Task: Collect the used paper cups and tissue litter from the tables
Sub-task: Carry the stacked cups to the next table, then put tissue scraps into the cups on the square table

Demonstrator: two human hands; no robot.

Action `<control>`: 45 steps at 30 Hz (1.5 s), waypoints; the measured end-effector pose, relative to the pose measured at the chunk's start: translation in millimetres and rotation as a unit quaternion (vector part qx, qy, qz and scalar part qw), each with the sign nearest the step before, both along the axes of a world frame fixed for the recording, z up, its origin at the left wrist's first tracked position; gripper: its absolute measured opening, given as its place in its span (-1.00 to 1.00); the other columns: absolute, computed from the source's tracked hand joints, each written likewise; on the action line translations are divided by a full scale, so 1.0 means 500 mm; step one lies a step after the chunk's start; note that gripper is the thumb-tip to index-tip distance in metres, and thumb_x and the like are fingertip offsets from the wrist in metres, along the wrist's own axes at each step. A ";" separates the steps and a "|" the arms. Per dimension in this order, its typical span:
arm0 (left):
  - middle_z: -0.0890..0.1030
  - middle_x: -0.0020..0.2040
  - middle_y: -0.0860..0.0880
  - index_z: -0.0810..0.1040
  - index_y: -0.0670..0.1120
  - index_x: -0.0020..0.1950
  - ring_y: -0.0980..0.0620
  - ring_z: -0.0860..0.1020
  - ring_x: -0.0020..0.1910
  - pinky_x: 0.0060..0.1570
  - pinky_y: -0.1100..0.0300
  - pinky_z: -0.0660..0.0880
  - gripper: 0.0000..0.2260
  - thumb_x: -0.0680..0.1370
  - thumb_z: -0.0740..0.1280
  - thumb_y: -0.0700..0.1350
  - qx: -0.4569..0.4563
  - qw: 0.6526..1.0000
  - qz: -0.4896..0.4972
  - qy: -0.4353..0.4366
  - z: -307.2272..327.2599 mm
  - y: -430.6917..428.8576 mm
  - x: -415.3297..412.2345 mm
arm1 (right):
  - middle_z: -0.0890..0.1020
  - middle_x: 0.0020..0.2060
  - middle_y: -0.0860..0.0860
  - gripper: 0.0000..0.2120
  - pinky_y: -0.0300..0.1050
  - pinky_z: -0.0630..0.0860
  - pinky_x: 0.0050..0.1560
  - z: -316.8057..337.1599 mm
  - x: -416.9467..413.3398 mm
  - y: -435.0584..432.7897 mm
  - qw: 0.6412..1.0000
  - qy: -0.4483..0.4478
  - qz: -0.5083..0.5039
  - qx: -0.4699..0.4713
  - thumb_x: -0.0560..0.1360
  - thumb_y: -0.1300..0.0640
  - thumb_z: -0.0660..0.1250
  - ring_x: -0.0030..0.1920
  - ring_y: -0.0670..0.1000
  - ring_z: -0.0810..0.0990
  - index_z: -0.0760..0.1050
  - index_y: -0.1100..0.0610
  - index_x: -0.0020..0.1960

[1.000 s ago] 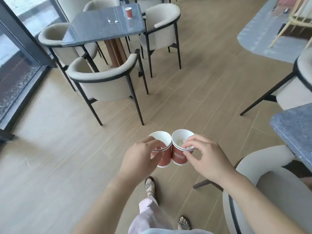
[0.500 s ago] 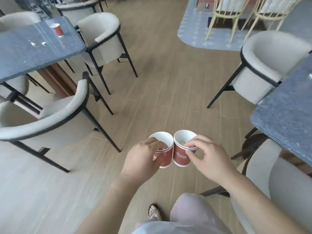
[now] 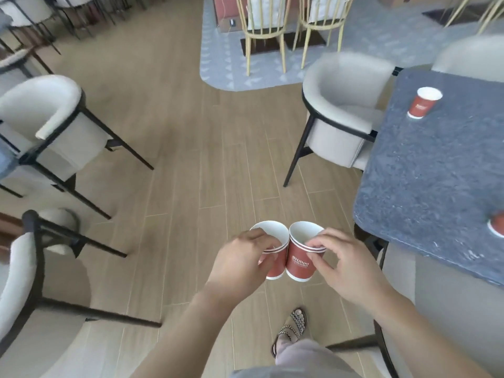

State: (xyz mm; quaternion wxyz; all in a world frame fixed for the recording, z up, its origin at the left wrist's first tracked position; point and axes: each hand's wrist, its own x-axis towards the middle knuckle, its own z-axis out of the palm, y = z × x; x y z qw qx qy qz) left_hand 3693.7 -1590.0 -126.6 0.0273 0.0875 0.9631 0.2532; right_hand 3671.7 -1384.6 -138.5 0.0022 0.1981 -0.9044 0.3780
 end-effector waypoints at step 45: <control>0.59 -0.01 0.13 0.58 0.06 -0.02 0.08 0.51 0.02 0.02 0.14 0.44 -0.85 0.44 0.31 -0.10 -0.043 0.801 -0.595 -0.049 -0.124 0.704 -0.758 | 0.60 -0.06 -0.08 -0.83 -0.05 0.52 -0.14 -0.095 -0.325 0.438 0.762 -0.161 -0.626 0.048 0.40 0.21 0.34 0.04 0.03 0.52 0.59 0.02 -0.06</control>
